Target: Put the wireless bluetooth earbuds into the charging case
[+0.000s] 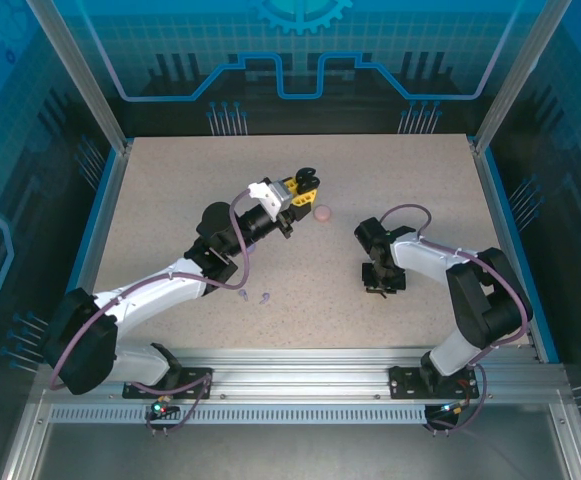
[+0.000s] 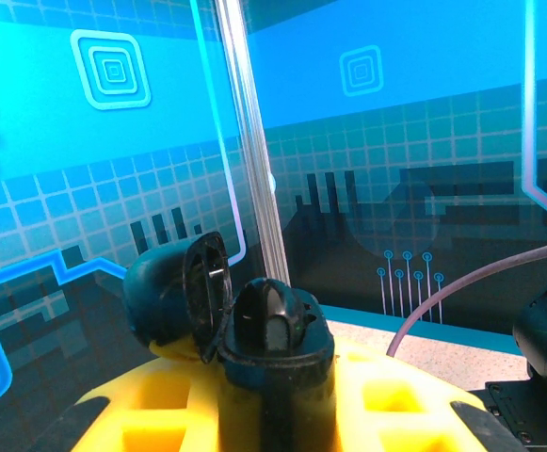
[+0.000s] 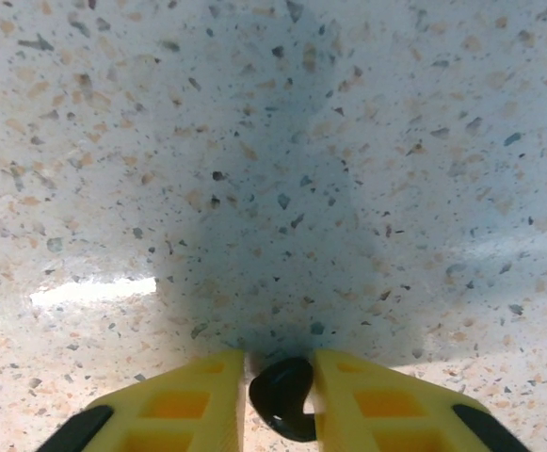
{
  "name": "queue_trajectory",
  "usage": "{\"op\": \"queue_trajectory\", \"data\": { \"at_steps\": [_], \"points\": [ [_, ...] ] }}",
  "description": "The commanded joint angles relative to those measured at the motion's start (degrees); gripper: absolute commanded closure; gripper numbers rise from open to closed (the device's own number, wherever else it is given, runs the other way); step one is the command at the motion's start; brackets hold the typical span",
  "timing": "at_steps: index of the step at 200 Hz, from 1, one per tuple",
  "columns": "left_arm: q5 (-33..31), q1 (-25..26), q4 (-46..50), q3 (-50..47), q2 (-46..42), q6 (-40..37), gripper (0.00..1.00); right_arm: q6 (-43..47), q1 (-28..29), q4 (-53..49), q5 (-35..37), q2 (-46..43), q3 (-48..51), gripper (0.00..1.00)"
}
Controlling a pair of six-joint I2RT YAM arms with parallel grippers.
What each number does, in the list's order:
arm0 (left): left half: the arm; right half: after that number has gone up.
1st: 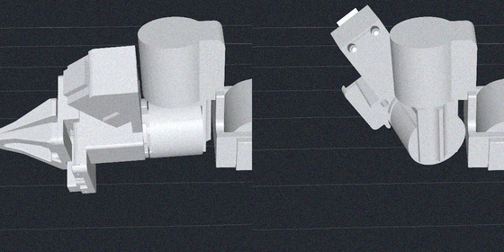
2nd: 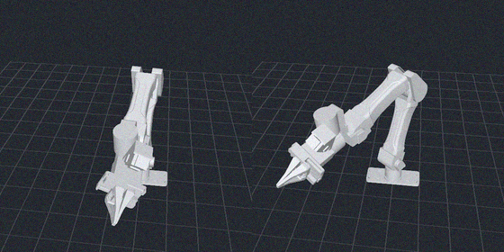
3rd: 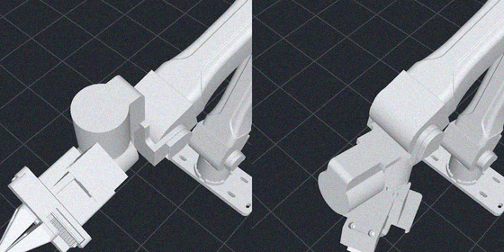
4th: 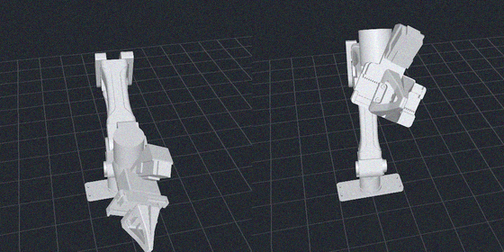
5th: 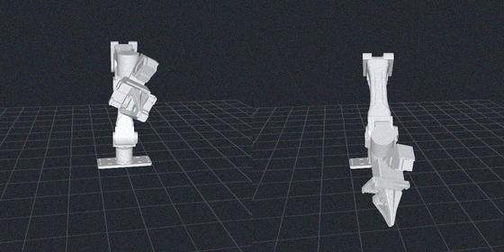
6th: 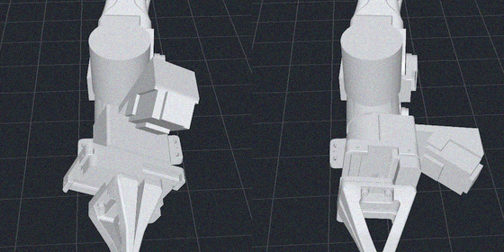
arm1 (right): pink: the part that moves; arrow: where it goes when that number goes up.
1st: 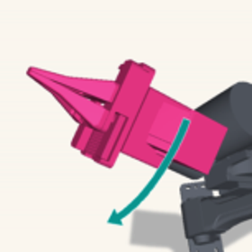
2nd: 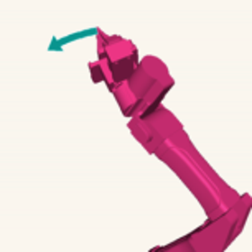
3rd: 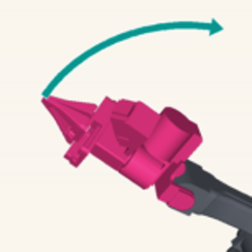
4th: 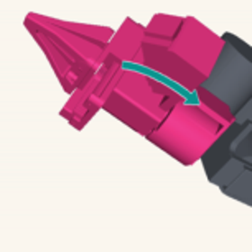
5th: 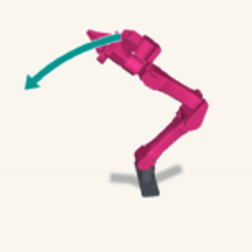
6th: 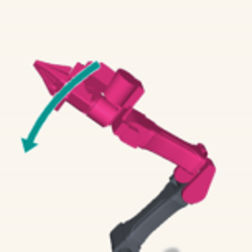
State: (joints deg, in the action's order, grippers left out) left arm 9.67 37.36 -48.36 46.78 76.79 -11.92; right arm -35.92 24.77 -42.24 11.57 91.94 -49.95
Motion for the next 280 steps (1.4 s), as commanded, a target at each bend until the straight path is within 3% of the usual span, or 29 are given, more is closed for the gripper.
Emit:
{"op": "queue_trajectory", "data": {
  "at_steps": [1,74,150,214,280],
  "points": [
    [-0.36,0.4,-2.49,1.55,-0.07,1.29,1.0,-0.02,0.02,-2.06,3.15,0.15,0.2,0.78],
    [-0.14,0.37,-2.13,1.8,-0.23,1.43,1.0,-2.33,-0.07,-2.67,2.58,-3.41,-0.1,0.84],
    [0.23,0.41,-1.92,2.35,-0.24,1.37,1.0,-4.81,-0.78,-4.34,-2.68,-18.98,-7.78,0.85],
    [0.59,0.38,-1.92,2.71,0.37,1.91,1.0,-4.86,-1.11,-3.61,-10.62,-25.22,-20.26,0.85],
    [1.38,0.63,-2.54,3.42,2.02,1.84,1.0,-6.59,-1.05,-0.89,-18.93,-22.68,-37.12,0.85]
  ]
}}
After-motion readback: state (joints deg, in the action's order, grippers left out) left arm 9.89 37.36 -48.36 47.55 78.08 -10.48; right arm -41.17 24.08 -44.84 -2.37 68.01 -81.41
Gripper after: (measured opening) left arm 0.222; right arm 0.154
